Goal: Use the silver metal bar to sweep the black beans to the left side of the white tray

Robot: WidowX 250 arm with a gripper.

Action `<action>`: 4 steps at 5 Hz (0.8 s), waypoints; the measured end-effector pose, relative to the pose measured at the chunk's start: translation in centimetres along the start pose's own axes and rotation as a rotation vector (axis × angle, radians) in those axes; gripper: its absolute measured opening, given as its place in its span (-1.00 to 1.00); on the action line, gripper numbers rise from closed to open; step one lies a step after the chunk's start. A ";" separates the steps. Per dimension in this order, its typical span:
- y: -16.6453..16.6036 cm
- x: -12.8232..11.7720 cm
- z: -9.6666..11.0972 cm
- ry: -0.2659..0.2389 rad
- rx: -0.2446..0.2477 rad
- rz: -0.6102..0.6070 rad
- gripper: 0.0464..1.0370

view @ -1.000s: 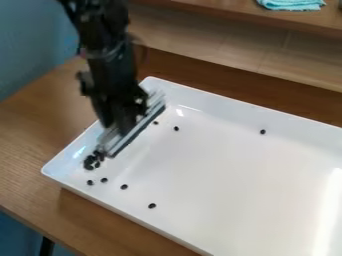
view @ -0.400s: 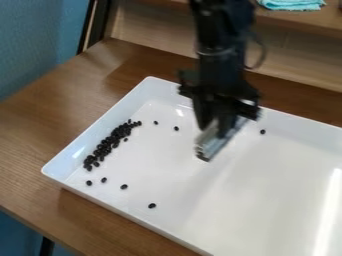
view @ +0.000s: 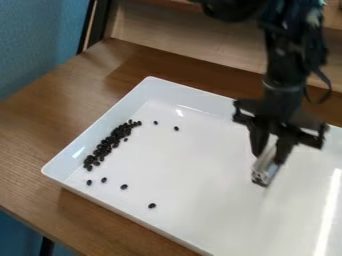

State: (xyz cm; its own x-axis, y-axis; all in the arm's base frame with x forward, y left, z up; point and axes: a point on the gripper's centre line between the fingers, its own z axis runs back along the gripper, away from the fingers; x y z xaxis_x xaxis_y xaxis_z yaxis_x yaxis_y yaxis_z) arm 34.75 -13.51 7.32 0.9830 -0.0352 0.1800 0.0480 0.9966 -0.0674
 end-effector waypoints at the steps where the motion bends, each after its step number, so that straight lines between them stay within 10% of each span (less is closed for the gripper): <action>1: -0.4 0.4 -1.8 0.015 0.008 0.042 -0.43; 4: 0.3 1.4 -2.5 0.012 0.007 0.070 -0.43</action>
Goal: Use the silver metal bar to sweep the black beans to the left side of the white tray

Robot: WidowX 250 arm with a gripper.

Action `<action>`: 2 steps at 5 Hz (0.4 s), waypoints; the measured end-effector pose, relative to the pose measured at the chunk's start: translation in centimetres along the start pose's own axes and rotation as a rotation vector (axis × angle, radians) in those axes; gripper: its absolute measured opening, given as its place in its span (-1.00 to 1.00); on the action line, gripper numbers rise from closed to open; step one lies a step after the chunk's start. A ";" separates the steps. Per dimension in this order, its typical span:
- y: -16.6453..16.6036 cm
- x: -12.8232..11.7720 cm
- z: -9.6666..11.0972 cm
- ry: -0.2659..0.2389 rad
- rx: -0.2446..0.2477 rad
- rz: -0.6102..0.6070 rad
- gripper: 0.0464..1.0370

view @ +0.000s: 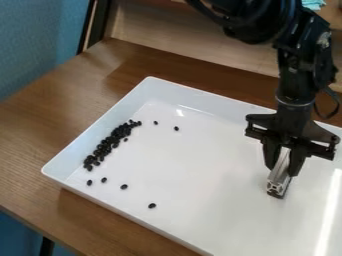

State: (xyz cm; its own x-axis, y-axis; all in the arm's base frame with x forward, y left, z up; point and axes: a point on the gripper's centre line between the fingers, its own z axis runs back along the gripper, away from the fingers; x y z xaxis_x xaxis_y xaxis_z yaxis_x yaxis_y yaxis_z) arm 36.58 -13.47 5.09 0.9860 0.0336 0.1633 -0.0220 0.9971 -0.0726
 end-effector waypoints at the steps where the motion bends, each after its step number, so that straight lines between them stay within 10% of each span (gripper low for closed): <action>1: 2.4 -0.2 0.1 0.005 0.010 0.029 -0.43; 2: 5.0 -0.2 0.2 0.010 0.017 0.072 -0.43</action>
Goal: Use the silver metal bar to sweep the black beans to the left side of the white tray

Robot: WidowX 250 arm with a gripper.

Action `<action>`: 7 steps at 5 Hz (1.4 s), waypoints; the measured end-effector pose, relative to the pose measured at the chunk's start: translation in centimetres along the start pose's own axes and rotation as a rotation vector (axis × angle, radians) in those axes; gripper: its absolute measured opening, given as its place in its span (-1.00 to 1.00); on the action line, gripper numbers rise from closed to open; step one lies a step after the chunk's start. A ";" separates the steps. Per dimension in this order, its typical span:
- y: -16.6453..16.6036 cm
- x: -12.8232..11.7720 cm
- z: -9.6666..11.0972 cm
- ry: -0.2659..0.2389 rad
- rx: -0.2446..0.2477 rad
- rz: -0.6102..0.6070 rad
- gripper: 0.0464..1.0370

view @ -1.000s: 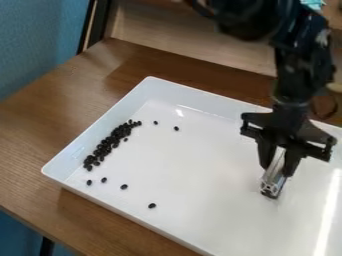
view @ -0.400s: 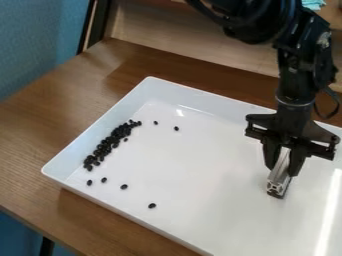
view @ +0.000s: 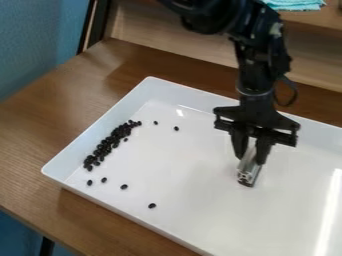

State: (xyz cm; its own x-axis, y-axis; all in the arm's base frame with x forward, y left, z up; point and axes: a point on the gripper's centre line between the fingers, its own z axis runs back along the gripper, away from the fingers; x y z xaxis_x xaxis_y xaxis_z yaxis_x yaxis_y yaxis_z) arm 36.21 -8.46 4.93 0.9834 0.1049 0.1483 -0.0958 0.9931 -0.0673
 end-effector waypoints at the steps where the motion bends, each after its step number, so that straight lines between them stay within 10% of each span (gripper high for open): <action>1: 2.6 0.0 0.2 0.002 0.003 0.039 -0.43; 7: 13.9 -3.5 1.2 0.008 0.035 0.221 -0.43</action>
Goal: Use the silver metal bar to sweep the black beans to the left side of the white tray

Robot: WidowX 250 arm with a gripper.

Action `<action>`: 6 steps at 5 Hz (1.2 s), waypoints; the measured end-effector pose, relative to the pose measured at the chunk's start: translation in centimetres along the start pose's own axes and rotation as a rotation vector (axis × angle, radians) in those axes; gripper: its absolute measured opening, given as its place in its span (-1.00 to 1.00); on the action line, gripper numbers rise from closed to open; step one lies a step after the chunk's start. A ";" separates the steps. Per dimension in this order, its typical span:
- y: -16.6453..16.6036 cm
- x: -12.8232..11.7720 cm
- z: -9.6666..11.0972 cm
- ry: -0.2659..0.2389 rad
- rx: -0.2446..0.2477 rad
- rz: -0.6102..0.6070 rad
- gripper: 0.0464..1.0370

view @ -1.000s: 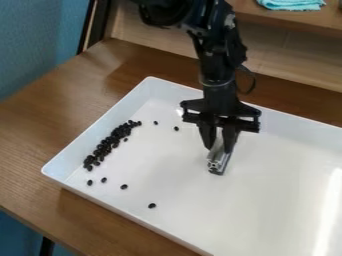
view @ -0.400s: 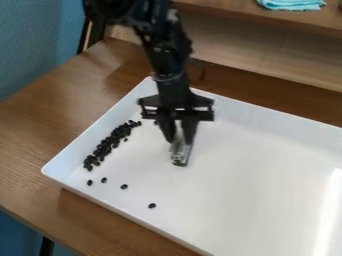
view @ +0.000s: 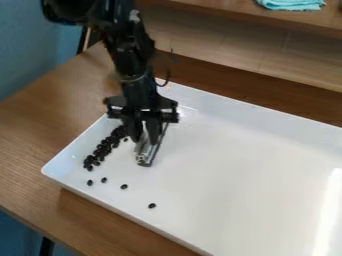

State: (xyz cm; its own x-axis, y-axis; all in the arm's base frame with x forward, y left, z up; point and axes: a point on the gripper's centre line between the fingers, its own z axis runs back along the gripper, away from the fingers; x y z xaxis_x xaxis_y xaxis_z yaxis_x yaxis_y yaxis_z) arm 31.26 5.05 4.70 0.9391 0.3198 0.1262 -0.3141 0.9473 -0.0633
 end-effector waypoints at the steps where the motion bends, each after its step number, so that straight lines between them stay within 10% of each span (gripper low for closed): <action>1: 1.4 -0.8 0.3 0.003 0.031 -0.044 -0.43; 3: 3.7 -2.4 0.8 0.005 0.109 -0.094 -0.43; 6: -1.6 -3.0 5.1 -0.066 0.011 -0.174 -0.43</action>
State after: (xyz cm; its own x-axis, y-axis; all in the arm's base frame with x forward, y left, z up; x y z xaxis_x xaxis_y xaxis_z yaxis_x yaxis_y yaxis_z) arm 28.25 2.64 9.43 0.9683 0.1515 0.1987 -0.1496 0.9884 -0.0246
